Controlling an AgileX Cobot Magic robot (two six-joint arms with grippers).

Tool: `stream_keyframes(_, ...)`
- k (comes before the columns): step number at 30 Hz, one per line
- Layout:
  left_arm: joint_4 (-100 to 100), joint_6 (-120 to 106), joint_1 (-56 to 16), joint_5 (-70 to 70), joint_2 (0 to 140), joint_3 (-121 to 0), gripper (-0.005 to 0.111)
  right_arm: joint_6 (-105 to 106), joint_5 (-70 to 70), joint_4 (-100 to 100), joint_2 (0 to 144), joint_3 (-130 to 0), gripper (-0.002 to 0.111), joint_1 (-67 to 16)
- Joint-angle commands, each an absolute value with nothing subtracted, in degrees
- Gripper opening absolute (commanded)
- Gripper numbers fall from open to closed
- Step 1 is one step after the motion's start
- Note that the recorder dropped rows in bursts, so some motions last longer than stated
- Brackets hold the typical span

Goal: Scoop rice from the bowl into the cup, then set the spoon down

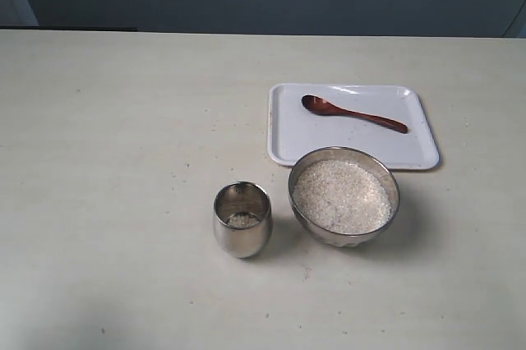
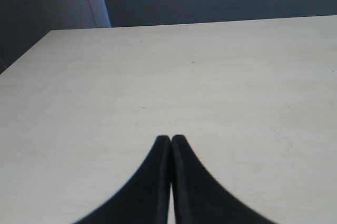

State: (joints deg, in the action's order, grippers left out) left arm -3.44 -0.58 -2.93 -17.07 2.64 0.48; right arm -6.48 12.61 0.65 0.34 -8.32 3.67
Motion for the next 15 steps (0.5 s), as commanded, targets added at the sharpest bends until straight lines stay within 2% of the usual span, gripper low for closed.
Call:
stream_keyframes(1, -3.8, -0.5, -3.6, -16.6, 2.7, 0.0, 0.0, -6.0, 12.4, 1.7, 0.0, -7.0, 0.0, 2.0)
stream_keyframes(7, -3.8, -0.5, -3.6, -16.6, 2.7, 0.0, 0.0, -6.0, 21.0, 0.9, 0.0, -6.8, 0.0, 2.0)
stream_keyframes(9, -3.8, -0.5, -3.6, -16.6, 2.7, 0.0, 0.0, -6.0, 16.2, 0.8, 0.0, -4.1, 0.0, 2.0)
stream_keyframes(11, -3.8, -0.5, -3.6, -16.5, 2.7, 0.0, 0.0, -6.0, 3.6, 3.6, 0.0, 0.0, 0.0, 2.0)
stream_keyframes(15, -3.8, -0.5, -3.6, -16.5, 2.7, 0.0, 0.0, -6.0, 5.5, 6.0, 0.0, 0.0, 0.0, 1.9)
